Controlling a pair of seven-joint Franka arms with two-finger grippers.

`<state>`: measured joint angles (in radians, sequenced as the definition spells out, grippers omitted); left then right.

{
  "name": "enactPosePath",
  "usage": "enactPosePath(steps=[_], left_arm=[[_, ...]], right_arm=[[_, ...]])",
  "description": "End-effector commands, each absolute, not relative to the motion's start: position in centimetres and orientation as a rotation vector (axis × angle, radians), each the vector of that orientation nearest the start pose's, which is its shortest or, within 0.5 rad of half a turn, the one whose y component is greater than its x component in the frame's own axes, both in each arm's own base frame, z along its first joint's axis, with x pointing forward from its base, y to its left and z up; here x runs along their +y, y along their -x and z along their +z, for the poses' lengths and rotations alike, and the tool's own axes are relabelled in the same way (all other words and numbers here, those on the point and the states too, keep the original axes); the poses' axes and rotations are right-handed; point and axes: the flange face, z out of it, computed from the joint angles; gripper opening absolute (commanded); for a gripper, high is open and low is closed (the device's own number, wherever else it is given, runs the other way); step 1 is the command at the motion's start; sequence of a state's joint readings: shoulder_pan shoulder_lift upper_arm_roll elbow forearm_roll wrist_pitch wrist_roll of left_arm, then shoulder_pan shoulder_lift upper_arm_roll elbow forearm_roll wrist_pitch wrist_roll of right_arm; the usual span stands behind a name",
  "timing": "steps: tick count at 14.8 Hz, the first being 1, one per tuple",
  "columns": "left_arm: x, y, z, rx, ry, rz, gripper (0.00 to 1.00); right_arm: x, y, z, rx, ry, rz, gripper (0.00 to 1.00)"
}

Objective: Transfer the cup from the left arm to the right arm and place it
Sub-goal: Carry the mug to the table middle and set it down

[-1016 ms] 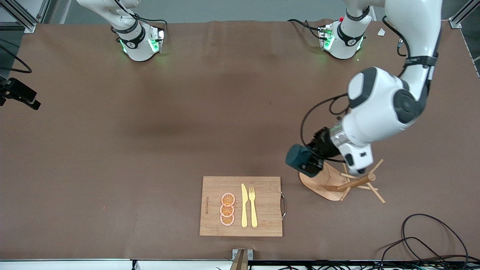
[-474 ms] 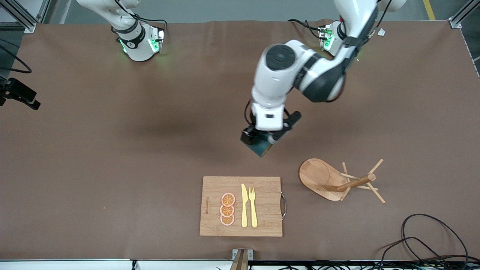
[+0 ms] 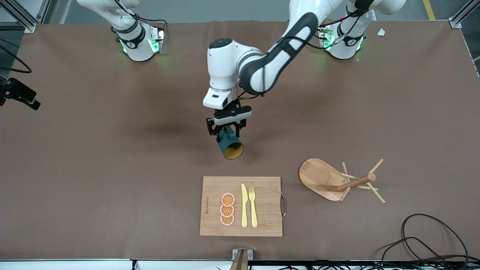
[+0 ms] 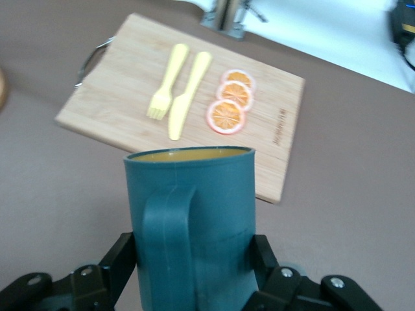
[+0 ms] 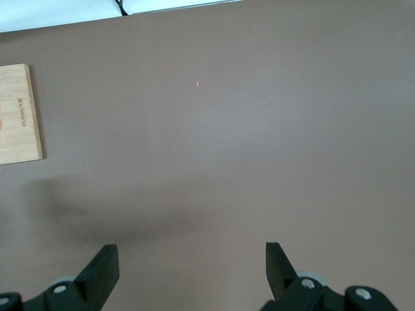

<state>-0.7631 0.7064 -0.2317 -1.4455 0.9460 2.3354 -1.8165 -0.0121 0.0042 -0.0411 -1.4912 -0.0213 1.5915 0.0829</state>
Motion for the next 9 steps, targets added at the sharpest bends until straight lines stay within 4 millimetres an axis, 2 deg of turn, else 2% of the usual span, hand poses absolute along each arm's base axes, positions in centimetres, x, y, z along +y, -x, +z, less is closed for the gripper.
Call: enactPosePath(steps=[1,5,7,9], left_arm=[[-62.8,-41.2,27.4,-0.189,2.991,-1.22,0.52],[-64.7,-36.9,20.6,0.079,2.872,-1.496,0.52],[-64.5,-36.3,17.4,0.183,2.761,-1.649,0.52],[-64.7,-34.9,14.3,0.264,2.681,-1.771,0.52]], right_arm=[[-3.3,-55.6,66.3,0.242,3.161,-0.147,1.0],[-3.5,-55.6,66.2,0.247,3.159,-0.147,1.0],[-3.8,-55.8,65.9,0.256,3.153,-0.137,1.0],[-4.1,-55.7,65.9,0.265,3.146,-0.136,1.0]])
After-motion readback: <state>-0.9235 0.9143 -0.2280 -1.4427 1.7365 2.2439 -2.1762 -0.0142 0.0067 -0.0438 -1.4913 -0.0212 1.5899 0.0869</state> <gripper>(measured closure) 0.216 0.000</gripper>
